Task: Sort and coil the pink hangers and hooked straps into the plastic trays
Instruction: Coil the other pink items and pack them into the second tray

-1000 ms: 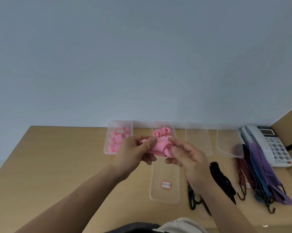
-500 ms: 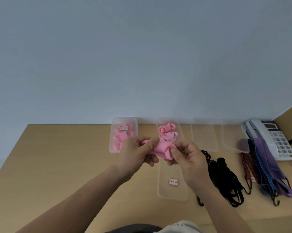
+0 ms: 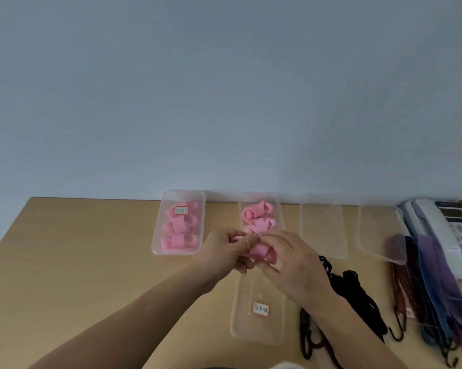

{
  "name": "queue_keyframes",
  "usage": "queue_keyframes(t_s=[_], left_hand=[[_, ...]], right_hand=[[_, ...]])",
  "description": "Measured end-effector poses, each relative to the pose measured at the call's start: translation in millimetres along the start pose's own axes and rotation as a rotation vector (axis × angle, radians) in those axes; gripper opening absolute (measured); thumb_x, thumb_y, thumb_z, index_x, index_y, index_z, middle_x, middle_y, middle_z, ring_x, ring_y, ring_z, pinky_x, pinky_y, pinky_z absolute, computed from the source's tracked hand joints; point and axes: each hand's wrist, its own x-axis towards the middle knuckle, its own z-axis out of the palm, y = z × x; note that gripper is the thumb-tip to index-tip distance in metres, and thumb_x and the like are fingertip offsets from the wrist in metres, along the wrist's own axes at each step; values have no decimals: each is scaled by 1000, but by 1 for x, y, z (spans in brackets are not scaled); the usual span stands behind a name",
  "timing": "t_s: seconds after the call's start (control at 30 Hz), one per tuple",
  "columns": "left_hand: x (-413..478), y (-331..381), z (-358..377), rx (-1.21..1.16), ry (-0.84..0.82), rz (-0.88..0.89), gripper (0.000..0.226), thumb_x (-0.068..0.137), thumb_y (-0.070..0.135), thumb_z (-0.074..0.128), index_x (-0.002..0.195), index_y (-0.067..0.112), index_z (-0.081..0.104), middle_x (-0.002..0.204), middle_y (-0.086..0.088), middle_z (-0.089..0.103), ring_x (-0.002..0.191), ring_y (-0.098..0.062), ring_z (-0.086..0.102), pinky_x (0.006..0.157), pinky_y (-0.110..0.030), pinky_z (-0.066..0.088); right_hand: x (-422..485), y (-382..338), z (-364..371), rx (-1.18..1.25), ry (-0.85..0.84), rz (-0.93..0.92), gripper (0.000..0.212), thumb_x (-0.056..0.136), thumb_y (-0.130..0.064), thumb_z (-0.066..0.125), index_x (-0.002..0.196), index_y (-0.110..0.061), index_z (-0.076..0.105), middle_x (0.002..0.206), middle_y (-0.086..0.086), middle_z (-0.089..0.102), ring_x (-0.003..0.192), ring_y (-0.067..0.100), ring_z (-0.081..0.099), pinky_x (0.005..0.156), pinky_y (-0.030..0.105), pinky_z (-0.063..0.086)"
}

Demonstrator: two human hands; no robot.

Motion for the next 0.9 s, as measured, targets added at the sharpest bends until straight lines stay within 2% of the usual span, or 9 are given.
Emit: queue_keyframes(t_s=[0.13, 0.23, 0.33, 0.47, 0.53, 0.63, 0.7, 0.77, 0.9], left_hand=[[30, -3, 17, 2, 55, -75, 34, 94, 30, 65, 95, -3, 68, 82, -22, 72, 57, -18, 62, 50, -27, 49], [47, -5, 25, 68, 89, -105, 32, 98, 34, 55, 94, 3, 63, 80, -13, 70, 57, -18, 62, 50, -28, 47], [59, -8, 23, 425, 236, -63, 28, 98, 43, 47, 108, 19, 60, 94, 4, 66, 69, -14, 64, 62, -24, 49], [65, -22, 11, 866, 348, -50, 38, 99, 31, 48, 135, 19, 49, 125, 0, 53, 95, -17, 56, 86, -30, 44], [65, -29, 11, 902, 313, -53, 44, 96, 26, 50, 139, 19, 44, 119, -2, 57, 92, -18, 58, 80, -30, 45], [68, -36, 15, 811, 324, -54, 51, 93, 17, 51, 142, 18, 38, 89, -5, 66, 80, -23, 62, 71, -36, 50], [70, -39, 16, 793, 336, -43, 53, 92, 12, 50, 143, 18, 36, 83, -9, 65, 78, -28, 62, 70, -40, 51], [69, -39, 17, 807, 324, -21, 53, 92, 11, 50, 143, 17, 36, 83, -10, 65, 77, -30, 61, 68, -41, 50], [65, -35, 14, 1167, 311, 129, 46, 89, 23, 59, 134, 24, 52, 117, -4, 59, 104, -27, 57, 79, -37, 49]], right_hand=[[10, 34, 9, -62, 68, -122, 23, 75, -20, 72, 94, -7, 74, 90, 3, 72, 79, 22, 69, 68, 34, 58], [23, 58, 13, -40, 10, -111, 22, 69, -23, 68, 85, -9, 71, 79, 2, 68, 68, 24, 65, 59, 33, 54], [34, 80, 19, -20, -161, -74, 33, 57, -21, 84, 85, -10, 69, 77, 1, 67, 64, 24, 62, 55, 30, 50], [48, 98, 31, -71, -383, -90, 30, 57, -24, 81, 84, -18, 69, 75, -5, 67, 62, 23, 63, 53, 24, 39], [57, 99, 35, -119, -446, -155, 22, 57, -28, 75, 76, -21, 66, 69, -7, 65, 57, 20, 60, 52, 22, 29], [67, 92, 36, -130, -486, -216, 15, 60, -41, 52, 61, -27, 58, 57, -11, 57, 48, 13, 44, 48, 20, 23], [70, 93, 41, -77, -526, -232, 20, 65, -44, 44, 62, -30, 57, 60, -12, 52, 56, 12, 39, 46, 21, 27], [72, 96, 46, -44, -572, -228, 19, 71, -42, 45, 68, -30, 60, 68, -13, 52, 67, 16, 49, 51, 24, 36], [70, 98, 49, -173, -635, -247, 22, 83, -38, 64, 95, -22, 72, 93, 3, 65, 102, 34, 58, 86, 42, 50]])
